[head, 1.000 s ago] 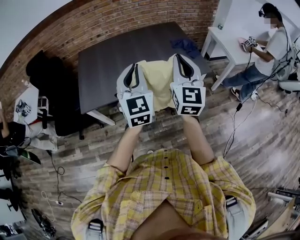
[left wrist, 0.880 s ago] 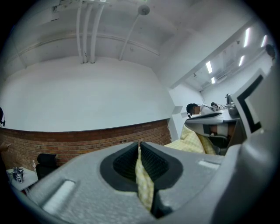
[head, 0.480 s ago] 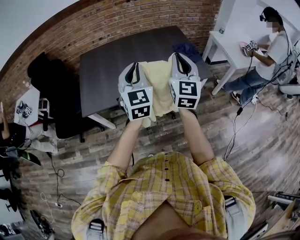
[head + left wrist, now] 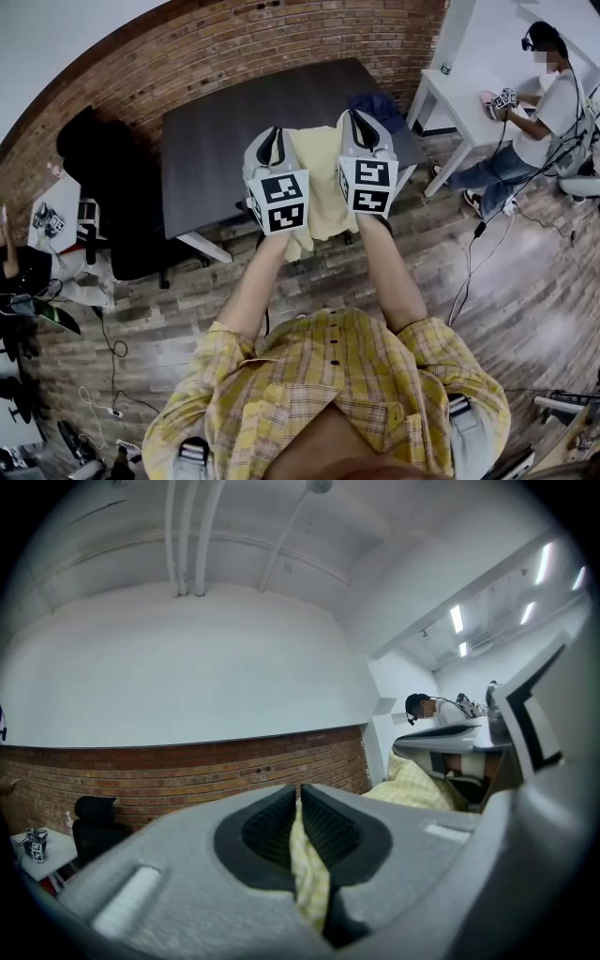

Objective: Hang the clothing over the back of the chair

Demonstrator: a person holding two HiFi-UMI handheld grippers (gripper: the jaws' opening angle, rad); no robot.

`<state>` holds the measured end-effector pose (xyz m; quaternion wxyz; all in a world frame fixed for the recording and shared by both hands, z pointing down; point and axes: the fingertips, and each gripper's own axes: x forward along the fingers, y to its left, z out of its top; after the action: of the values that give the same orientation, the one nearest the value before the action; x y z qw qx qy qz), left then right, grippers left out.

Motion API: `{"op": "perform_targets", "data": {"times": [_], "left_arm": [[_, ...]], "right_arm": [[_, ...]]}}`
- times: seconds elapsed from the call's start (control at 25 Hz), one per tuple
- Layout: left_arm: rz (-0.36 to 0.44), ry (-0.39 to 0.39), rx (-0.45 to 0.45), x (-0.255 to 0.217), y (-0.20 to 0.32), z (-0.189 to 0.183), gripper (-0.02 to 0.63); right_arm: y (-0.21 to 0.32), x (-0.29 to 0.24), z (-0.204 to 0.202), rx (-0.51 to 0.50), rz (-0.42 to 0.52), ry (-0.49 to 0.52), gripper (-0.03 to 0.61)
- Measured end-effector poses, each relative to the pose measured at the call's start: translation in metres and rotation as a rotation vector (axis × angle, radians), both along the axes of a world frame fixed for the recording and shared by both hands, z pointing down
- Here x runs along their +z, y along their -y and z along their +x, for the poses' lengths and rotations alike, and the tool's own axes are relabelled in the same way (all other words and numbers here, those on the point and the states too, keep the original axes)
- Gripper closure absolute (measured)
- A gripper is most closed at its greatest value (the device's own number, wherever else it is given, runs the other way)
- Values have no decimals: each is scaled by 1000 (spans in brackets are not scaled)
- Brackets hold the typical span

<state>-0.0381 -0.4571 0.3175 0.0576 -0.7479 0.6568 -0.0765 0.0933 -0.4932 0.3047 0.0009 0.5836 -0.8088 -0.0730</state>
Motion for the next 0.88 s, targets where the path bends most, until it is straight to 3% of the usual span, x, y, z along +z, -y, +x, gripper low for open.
{"op": "perform_targets", "data": {"times": [0.88], "left_arm": [[-38,-15,-9,21,30,-7,597]], "right_arm": [[30,22,-9,-8,-79,-8,567]]}}
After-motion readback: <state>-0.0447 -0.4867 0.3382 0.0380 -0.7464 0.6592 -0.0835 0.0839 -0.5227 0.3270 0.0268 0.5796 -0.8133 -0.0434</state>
